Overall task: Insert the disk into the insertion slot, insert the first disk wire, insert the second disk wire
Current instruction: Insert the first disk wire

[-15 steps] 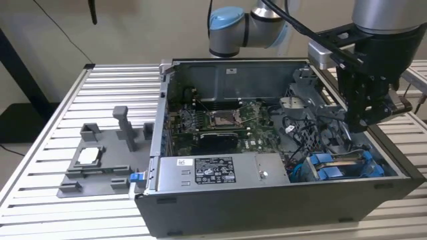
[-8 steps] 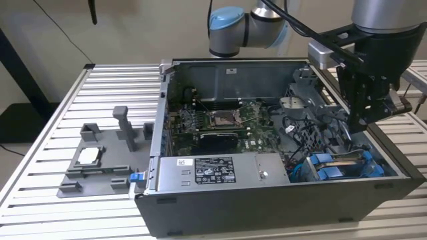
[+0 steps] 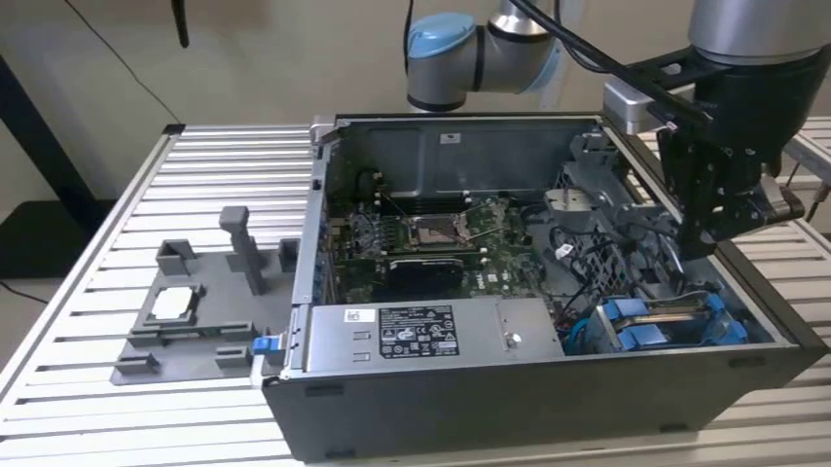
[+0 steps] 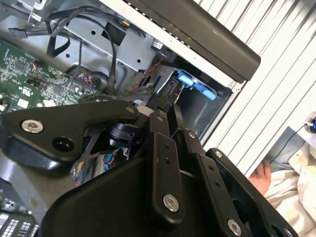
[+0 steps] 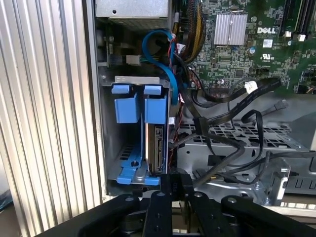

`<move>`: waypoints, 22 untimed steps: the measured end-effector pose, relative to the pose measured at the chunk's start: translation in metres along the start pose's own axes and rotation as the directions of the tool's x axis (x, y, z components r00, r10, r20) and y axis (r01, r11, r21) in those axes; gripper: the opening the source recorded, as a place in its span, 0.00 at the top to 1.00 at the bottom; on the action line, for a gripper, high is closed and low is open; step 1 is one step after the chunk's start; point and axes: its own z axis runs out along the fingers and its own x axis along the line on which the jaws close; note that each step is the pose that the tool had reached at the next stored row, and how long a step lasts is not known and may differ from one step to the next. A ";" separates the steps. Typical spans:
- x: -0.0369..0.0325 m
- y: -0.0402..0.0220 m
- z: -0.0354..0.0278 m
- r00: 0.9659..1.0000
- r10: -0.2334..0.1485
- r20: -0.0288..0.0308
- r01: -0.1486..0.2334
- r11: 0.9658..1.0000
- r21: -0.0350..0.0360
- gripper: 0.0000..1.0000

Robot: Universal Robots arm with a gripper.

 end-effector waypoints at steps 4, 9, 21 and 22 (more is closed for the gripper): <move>0.0001 -0.0088 0.0035 1.000 -0.002 0.000 0.002 1.000 -0.031 0.81; 0.0004 -0.0167 0.0088 1.000 -0.004 0.001 0.004 0.998 -0.060 0.81; 0.0060 -0.0270 0.0181 1.000 -0.009 0.003 0.010 0.988 -0.153 0.81; 0.0068 -0.0283 0.0190 1.000 -0.010 0.004 0.010 0.987 -0.160 0.81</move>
